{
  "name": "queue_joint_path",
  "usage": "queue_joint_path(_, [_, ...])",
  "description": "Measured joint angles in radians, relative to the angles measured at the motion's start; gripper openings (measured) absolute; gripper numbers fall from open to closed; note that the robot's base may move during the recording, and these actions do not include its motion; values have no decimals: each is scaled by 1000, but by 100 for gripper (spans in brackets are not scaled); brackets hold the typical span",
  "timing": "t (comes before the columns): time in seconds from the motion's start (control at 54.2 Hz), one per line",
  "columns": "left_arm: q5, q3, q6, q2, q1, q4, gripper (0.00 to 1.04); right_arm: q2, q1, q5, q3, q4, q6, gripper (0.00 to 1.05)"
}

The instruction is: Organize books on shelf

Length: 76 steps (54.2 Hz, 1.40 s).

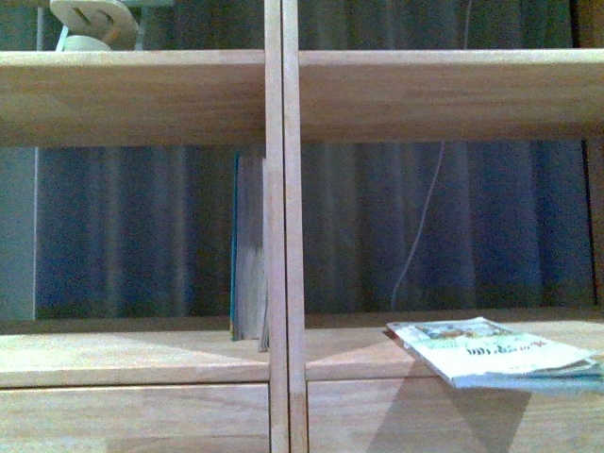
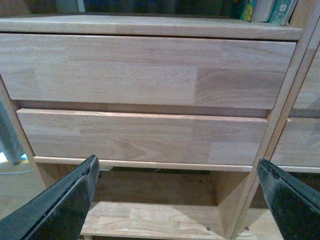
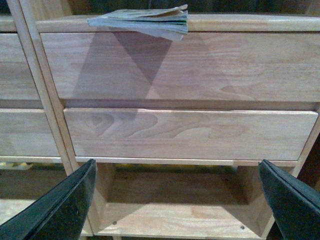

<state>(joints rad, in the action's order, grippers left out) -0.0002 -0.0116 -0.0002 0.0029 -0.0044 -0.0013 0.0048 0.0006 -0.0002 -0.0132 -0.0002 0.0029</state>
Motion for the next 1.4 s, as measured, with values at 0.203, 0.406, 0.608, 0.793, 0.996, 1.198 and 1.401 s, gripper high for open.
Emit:
queue_joint_path(0.203, [0, 0, 0, 0, 0, 0, 97, 0, 0, 0, 0, 0, 0, 98])
queue_joint_path(0.406, [0, 0, 0, 0, 0, 0, 97, 0, 0, 0, 0, 0, 0, 98])
queue_joint_path(0.608, [1, 0, 0, 0, 0, 0, 97, 156, 54, 291, -39, -20, 127, 98])
queue_joint_path(0.793, [0, 0, 0, 0, 0, 0, 97, 486, 48, 127, -200, -29, 395, 98])
queue_joint_path(0.996, [0, 0, 0, 0, 0, 0, 97, 838, 64, -40, -389, 18, 709, 98])
queue_joint_path(1.198, [0, 0, 0, 0, 0, 0, 97, 1126, 122, -50, -526, 112, 934, 98])
queue_joint_path(1.401, [0, 0, 0, 0, 0, 0, 97, 1346, 166, -21, -648, 193, 1074, 98])
